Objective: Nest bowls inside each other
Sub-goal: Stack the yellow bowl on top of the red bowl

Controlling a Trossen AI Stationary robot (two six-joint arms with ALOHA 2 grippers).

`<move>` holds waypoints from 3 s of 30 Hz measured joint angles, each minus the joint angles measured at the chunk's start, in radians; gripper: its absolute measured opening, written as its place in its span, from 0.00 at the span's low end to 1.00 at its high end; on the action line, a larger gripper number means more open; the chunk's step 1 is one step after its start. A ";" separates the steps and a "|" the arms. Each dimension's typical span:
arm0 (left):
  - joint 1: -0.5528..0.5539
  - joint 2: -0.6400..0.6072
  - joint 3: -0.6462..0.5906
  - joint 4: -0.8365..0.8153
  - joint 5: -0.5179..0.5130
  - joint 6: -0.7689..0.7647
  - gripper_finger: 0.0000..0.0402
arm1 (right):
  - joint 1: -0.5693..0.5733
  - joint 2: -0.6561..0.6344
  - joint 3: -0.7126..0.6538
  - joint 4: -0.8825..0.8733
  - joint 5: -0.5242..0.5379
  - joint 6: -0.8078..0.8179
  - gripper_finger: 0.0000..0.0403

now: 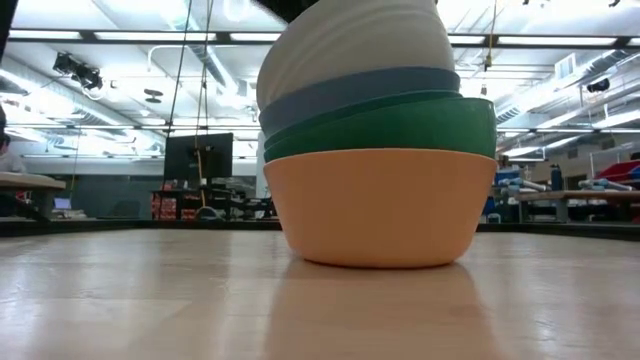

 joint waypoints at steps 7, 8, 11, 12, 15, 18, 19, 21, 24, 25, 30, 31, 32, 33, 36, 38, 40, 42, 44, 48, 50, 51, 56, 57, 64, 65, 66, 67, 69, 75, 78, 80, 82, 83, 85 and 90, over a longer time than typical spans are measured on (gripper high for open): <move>0.262 0.025 -0.030 0.024 -0.182 0.109 0.46 | 0.012 0.000 0.000 0.000 -0.004 -0.002 0.48; 0.298 0.029 -0.034 0.040 -0.191 0.124 0.46 | 0.017 0.000 0.000 0.000 -0.004 -0.002 0.48; 0.402 0.062 -0.034 0.053 -0.190 0.133 0.46 | 0.019 0.000 0.000 0.000 -0.007 -0.009 0.48; 0.434 0.080 -0.034 0.052 -0.191 0.134 0.46 | 0.019 0.000 0.000 0.001 -0.007 -0.012 0.48; 0.510 0.127 -0.036 0.045 -0.142 0.133 0.46 | 0.019 0.000 0.000 0.001 -0.006 -0.024 0.48; 0.554 0.164 -0.035 0.046 -0.087 0.132 0.46 | 0.019 0.000 0.000 0.002 -0.006 -0.039 0.48; 0.563 0.177 -0.035 0.051 -0.085 0.137 0.46 | 0.019 0.000 0.000 0.002 -0.006 -0.044 0.48; 0.574 0.206 -0.034 0.072 -0.080 0.159 0.46 | 0.019 0.000 0.000 0.006 -0.006 -0.048 0.48; 0.582 0.245 0.004 0.089 -0.067 0.187 0.46 | 0.017 0.000 0.000 0.017 -0.006 -0.062 0.48; 0.585 0.263 0.021 0.091 -0.065 0.188 0.46 | 0.017 0.000 0.000 0.022 -0.006 -0.066 0.48; 0.604 0.359 0.121 0.042 -0.031 0.190 0.46 | 0.016 0.000 0.000 0.028 -0.006 -0.070 0.48; 0.607 0.375 0.146 0.026 -0.028 0.190 0.46 | 0.016 0.000 0.000 0.028 -0.006 -0.070 0.48; 0.612 0.394 0.170 0.006 -0.030 0.189 0.46 | 0.016 0.000 0.000 0.028 -0.006 -0.070 0.48; 0.617 0.412 0.192 -0.010 -0.032 0.189 0.46 | 0.016 0.000 0.000 0.028 -0.006 -0.070 0.48; 0.632 0.463 0.241 -0.045 -0.034 0.182 0.46 | 0.016 0.000 0.000 0.028 -0.006 -0.070 0.48; 0.642 0.484 0.269 -0.059 -0.029 0.177 0.46 | 0.016 0.000 0.000 0.028 -0.006 -0.070 0.48; 0.649 0.504 0.293 -0.085 -0.025 0.170 0.46 | 0.016 0.000 0.000 0.028 -0.006 -0.071 0.48; 0.653 0.532 0.307 -0.113 -0.028 0.162 0.46 | 0.016 0.000 0.000 0.028 -0.006 -0.073 0.48; 0.658 0.553 0.308 -0.116 -0.030 0.161 0.44 | 0.016 0.000 0.000 0.028 -0.006 -0.077 0.48; 0.664 0.568 0.311 -0.127 -0.031 0.159 0.30 | 0.016 0.000 0.000 0.033 -0.006 -0.077 0.48; 0.664 0.574 0.311 -0.137 -0.034 0.163 0.18 | 0.016 0.000 0.000 0.033 -0.006 -0.077 0.48; 0.664 0.575 0.311 -0.142 -0.039 0.170 0.11 | 0.016 0.000 0.000 0.033 -0.006 -0.076 0.48; 0.656 0.555 0.311 -0.194 -0.053 0.190 0.02 | 0.016 0.000 0.000 0.035 -0.006 -0.073 0.48; 0.649 0.552 0.313 -0.210 -0.060 0.189 0.02 | 0.016 0.000 0.000 0.035 -0.006 -0.073 0.48; 0.513 0.417 0.362 -0.370 -0.078 0.158 0.01 | 0.016 0.000 0.000 0.035 -0.006 -0.073 0.48; 0.479 0.385 0.362 -0.375 -0.076 0.153 0.01 | 0.016 0.000 0.000 0.034 -0.006 -0.074 0.48; 0.443 0.351 0.362 -0.377 -0.075 0.143 0.01 | 0.016 0.000 0.000 0.035 -0.006 -0.074 0.48; 0.404 0.316 0.362 -0.375 -0.066 0.130 0.01 | 0.016 0.000 0.000 0.034 -0.006 -0.077 0.48; 0.328 0.248 0.362 -0.376 0.004 0.087 0.01 | 0.016 0.000 0.000 0.035 -0.006 -0.077 0.48; 0.074 0.156 0.360 -0.385 0.114 -0.074 0.00 | 0.018 0.000 0.000 0.034 -0.006 -0.077 0.48; -0.030 0.158 0.359 -0.364 0.115 -0.139 0.00 | 0.018 0.000 0.000 0.037 -0.006 -0.077 0.48; -0.075 0.170 0.359 -0.343 0.100 -0.172 0.00 | 0.018 0.000 0.000 0.039 -0.006 -0.077 0.48; -0.101 0.185 0.342 -0.280 0.090 -0.192 0.00 | 0.018 0.000 0.000 0.040 -0.006 -0.076 0.48; -0.108 0.190 0.329 -0.249 0.094 -0.206 0.00 | 0.018 0.000 0.000 0.040 -0.006 -0.073 0.48; -0.117 0.199 0.302 -0.187 0.121 -0.230 0.00 | 0.021 0.000 0.000 0.042 -0.006 -0.072 0.48; -0.124 0.216 0.195 -0.133 0.126 -0.264 0.00 | 0.034 0.000 0.000 0.055 -0.015 -0.061 0.48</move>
